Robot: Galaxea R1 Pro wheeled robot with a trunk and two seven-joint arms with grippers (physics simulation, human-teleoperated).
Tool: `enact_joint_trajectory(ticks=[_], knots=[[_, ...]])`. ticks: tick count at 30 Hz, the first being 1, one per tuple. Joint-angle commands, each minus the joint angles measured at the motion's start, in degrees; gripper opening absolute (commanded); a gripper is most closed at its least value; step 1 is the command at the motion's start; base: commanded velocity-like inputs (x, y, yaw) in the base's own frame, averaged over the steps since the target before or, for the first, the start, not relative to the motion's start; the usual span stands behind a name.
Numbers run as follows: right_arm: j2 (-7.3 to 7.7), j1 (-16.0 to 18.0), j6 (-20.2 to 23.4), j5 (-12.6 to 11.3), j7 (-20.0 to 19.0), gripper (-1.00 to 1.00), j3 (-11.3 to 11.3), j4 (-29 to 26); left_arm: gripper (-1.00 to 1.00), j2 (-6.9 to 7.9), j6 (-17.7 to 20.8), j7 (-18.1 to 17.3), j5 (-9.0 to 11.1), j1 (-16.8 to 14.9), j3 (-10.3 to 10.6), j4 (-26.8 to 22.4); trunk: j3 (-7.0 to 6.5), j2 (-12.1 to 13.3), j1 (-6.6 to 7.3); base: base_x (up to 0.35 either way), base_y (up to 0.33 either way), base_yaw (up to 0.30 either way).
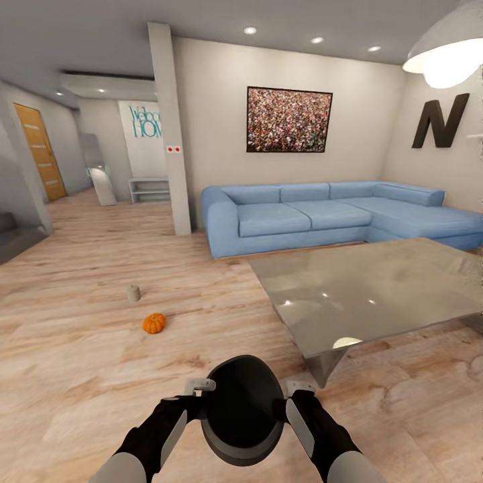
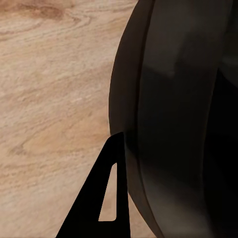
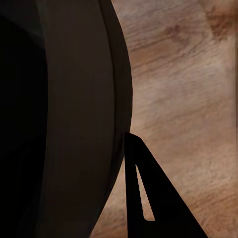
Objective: Place each of the two pumpkins and all three candles from the living room inside a cabinet in the living room (use any cabinet), then make sure every cabinet is closed, and position the cauldron so it is next to a table in the living room.
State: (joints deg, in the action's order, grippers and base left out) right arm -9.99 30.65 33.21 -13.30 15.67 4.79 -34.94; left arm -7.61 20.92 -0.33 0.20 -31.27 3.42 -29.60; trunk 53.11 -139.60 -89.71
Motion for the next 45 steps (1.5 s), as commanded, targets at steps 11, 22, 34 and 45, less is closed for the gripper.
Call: enact_joint_trajectory(ticks=[11,22,34,45], knots=[[-0.01,0.1,-0.3,-1.8,-5.0,-1.0,0.0,-0.2,-1.0,-0.04,0.4,-1.5,1.4,0.0,-0.3,-0.1,1.49,-3.2,-1.74,0.006,0.004,-0.012],[-0.01,0.1,-0.3,-1.8,-5.0,-1.0,0.0,-0.2,-1.0,-0.04,0.4,-1.5,1.4,0.0,-0.3,-0.1,3.69,-3.8,-2.22,0.0,0.0,-0.172],[-0.01,0.1,-0.3,-1.7,-5.0,-1.0,0.0,-0.2,-1.0,-0.04,0.4,-1.5,1.4,0.0,-0.3,-0.1,6.11,-3.9,-2.53,0.0,0.0,-0.196],[-0.01,0.1,-0.3,-1.8,-5.0,-1.0,0.0,-0.2,-1.0,-0.04,0.4,-1.5,1.4,0.0,-0.3,-0.1,7.65,-4.0,-2.71,0.0,0.0,-0.012]])
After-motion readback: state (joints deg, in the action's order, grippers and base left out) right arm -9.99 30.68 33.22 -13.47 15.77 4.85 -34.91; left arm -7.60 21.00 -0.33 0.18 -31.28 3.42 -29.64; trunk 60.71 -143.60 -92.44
